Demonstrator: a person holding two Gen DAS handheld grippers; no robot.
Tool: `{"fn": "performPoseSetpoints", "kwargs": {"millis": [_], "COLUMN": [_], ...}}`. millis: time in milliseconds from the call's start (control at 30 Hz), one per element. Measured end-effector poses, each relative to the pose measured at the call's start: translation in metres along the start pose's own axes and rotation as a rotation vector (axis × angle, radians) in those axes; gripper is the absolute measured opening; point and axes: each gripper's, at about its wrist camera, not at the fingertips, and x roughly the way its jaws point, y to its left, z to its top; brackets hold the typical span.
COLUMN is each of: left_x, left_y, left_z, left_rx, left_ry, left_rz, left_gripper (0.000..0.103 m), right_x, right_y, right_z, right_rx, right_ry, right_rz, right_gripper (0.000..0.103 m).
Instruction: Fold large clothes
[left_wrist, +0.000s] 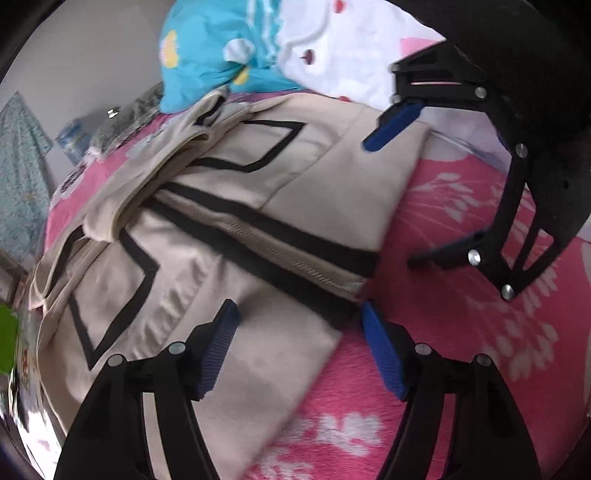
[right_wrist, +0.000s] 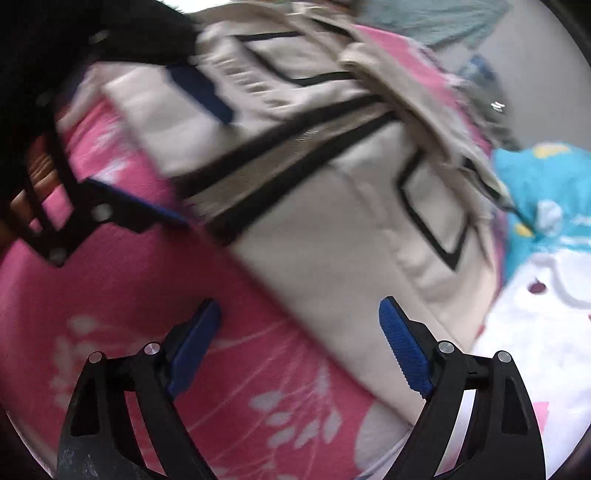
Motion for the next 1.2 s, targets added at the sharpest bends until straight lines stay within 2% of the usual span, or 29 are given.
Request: {"fn": "performPoseSetpoints", "kwargs": {"millis": [67,133,200,333,400,433,533,567,633,667,733,767,800,833,900,967,1033,1067,1200], "left_x": [-0.006,-0.012,-0.016,-0.023,-0.028,-0.032,-0.045,-0.049,-0.054,-0.056,-0.059,-0.063,-0.067,-0.070,-0.084,-0.092,-0.099,-0.102,-0.106], "left_y": [0.006,0.008,0.013,0.034,0.046,0.054,0.083,0.084,0.081,0.076,0.071,0.069,0.065,0.063,0.064,0.075,0.091,0.100,0.132], "left_z": [-0.005,-0.011,-0.023,-0.053,-0.065,-0.069,-0.087,-0.093,-0.103,-0.107,-0.113,-0.115,-0.114,-0.113,-0.109,-0.105,-0.100,-0.097,-0.088], "left_rx": [-0.014,0.014,0.046,0.038,0.044,0.025,-0.073,-0.084,-0.061,-0.035,-0.036,-0.056,-0.063,-0.066,-0.091,-0.160,-0.238,-0.286,-0.486], "left_ry": [0.006,0.008,0.016,0.055,0.074,0.080,0.097,0.102,0.102,0.100,0.089,0.071,0.054,0.031,-0.061,-0.093,-0.119,-0.128,-0.156], "left_rz": [0.020,0.095,0.197,0.273,0.317,0.318,0.327,0.336,0.379,0.416,0.396,0.376,0.360,0.348,0.311,0.262,0.220,0.202,0.083], "left_gripper": [0.068,0.068,0.068,0.068,0.068,0.068,0.068,0.068,0.067,0.065,0.041,0.033,0.020,0.012,0.008,0.007,0.006,0.005,0.005], "right_x": [0.004,0.010,0.016,0.026,0.033,0.035,0.026,0.020,0.011,0.005,-0.002,-0.005,-0.009,-0.011,-0.014,-0.016,-0.022,-0.023,-0.016], "right_y": [-0.004,-0.005,-0.005,-0.016,-0.034,-0.044,-0.063,-0.066,-0.071,-0.076,-0.083,-0.087,-0.088,-0.090,-0.085,-0.093,-0.106,-0.114,-0.157], "right_z": [-0.002,-0.007,-0.009,-0.014,-0.018,-0.020,-0.021,-0.019,-0.017,-0.016,-0.013,-0.010,-0.008,-0.005,-0.003,0.004,0.005,0.004,0.001], "right_rx": [0.008,-0.016,-0.019,-0.009,0.068,0.120,0.232,0.262,0.300,0.340,0.412,0.449,0.465,0.472,0.463,0.486,0.569,0.630,0.913], "right_ry": [0.015,0.023,0.036,0.071,0.102,0.119,0.090,0.059,0.011,-0.030,-0.079,-0.106,-0.123,-0.145,-0.176,-0.211,-0.245,-0.257,-0.309], "right_rz": [-0.039,-0.153,-0.200,-0.388,-0.448,-0.453,-0.410,-0.405,-0.400,-0.387,-0.353,-0.338,-0.327,-0.311,-0.307,-0.303,-0.285,-0.260,-0.058], "right_gripper": [0.083,0.083,0.083,0.080,0.080,0.073,0.050,0.045,0.027,0.023,0.010,0.008,0.006,0.006,0.005,0.005,0.005,0.005,0.006]}}
